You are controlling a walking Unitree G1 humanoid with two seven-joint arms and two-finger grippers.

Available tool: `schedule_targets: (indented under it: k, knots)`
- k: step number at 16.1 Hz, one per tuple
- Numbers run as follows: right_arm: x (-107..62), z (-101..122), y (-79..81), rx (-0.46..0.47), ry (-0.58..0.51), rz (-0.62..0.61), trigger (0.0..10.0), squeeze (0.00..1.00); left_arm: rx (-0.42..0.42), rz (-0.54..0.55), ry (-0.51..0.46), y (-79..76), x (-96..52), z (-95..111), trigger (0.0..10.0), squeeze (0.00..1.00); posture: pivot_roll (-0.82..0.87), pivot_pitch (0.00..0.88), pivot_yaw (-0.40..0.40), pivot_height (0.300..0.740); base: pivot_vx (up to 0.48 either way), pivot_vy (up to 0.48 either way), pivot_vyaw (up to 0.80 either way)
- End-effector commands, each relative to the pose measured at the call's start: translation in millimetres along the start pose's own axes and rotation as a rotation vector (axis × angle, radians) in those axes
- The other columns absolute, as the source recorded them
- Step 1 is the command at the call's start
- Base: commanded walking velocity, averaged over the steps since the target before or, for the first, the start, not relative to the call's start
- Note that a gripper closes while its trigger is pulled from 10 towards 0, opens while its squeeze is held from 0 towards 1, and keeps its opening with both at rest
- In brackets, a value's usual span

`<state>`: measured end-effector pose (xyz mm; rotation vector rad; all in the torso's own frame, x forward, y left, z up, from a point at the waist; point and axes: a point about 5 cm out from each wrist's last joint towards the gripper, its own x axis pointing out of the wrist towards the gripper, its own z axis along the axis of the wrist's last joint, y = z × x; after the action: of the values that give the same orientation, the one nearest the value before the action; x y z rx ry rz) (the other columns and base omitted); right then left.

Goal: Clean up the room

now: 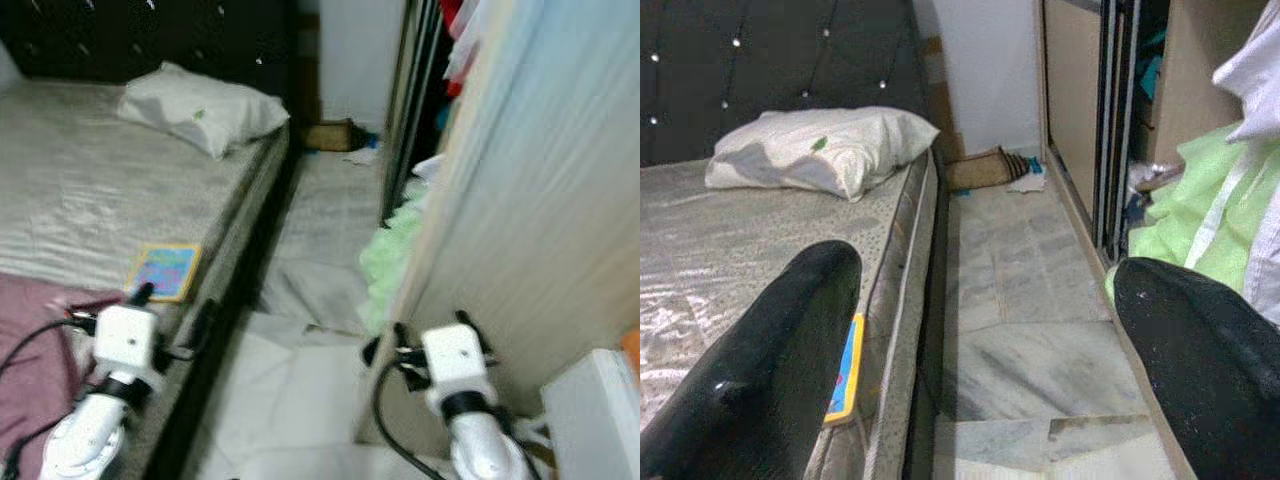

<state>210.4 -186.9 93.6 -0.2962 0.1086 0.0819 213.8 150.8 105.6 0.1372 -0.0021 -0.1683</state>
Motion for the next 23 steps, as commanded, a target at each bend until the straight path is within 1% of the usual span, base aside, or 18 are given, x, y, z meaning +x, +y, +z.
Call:
schedule_targets:
  k: [1,3,4,9,15,23]
  knots:
    - [0.4,2.6,0.5,0.005,-0.011,0.010,10.0,0.00,-0.013,-0.016,-0.005,-2.2,0.5,1.3,10.0,0.00,-0.05,0.102,-0.009,0.740,0.000,0.000,0.00]
    - [0.1,2.5,0.5,0.010,-0.012,0.006,10.0,0.00,-0.031,-0.015,0.001,-2.2,1.6,0.7,10.0,0.00,-0.05,0.102,-0.009,0.740,0.000,0.000,0.00]
    - [0.0,2.3,0.9,0.011,-0.012,0.006,10.0,0.00,-0.021,-0.012,0.000,-2.1,2.3,1.2,10.0,0.00,-0.05,0.103,-0.007,0.740,0.000,0.000,0.00]
    - [1.1,1.5,1.6,0.016,-0.009,0.007,10.0,0.00,-0.038,-0.018,0.003,-3.1,4.1,0.8,10.0,0.00,-0.05,0.103,-0.007,0.740,0.000,0.000,0.00]
    - [1.4,0.7,3.2,0.018,-0.008,0.012,10.0,0.00,-0.047,-0.019,0.005,-3.3,5.0,0.7,10.0,0.00,-0.05,0.099,-0.008,0.740,-0.254,0.000,0.00]
    - [2.2,-0.3,3.7,0.031,-0.007,0.013,10.0,0.00,-0.063,-0.012,0.005,-3.3,7.5,1.0,10.0,0.00,-0.05,0.096,-0.007,0.740,0.000,0.000,0.00]
